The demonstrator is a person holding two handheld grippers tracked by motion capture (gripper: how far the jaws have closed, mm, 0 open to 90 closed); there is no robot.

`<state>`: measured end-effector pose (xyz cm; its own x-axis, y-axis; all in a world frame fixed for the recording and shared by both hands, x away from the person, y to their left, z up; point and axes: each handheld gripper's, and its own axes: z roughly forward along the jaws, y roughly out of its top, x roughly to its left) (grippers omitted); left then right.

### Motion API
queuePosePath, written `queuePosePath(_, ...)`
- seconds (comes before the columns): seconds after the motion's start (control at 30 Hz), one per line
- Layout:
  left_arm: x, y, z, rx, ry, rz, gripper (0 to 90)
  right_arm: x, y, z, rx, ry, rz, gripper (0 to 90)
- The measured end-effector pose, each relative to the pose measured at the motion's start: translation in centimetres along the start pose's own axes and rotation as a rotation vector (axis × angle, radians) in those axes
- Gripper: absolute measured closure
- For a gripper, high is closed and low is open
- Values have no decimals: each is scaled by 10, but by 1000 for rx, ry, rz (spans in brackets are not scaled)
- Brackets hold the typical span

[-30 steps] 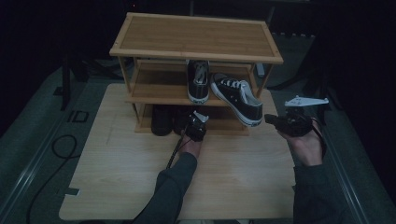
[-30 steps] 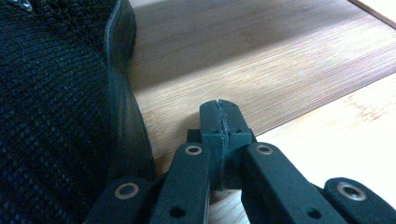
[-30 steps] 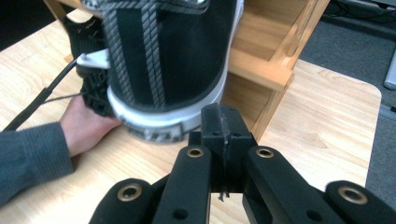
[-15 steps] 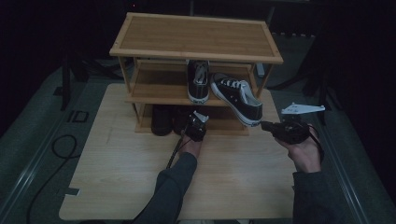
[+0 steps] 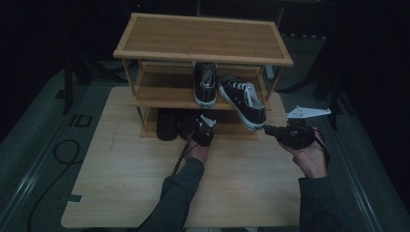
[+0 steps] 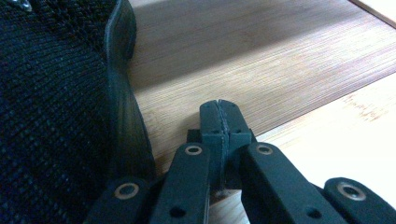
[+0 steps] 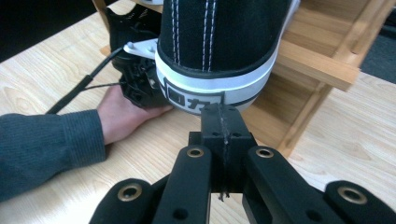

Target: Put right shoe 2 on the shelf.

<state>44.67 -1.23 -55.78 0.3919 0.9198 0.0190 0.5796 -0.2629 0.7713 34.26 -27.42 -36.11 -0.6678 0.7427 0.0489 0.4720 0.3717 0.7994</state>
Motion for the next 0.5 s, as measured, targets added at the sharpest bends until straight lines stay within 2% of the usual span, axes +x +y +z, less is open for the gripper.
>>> queuePosePath(0.5, 0, 0, 0, 0, 5, -1, 900, 13, 15, 18, 0, 56, -39, 900)
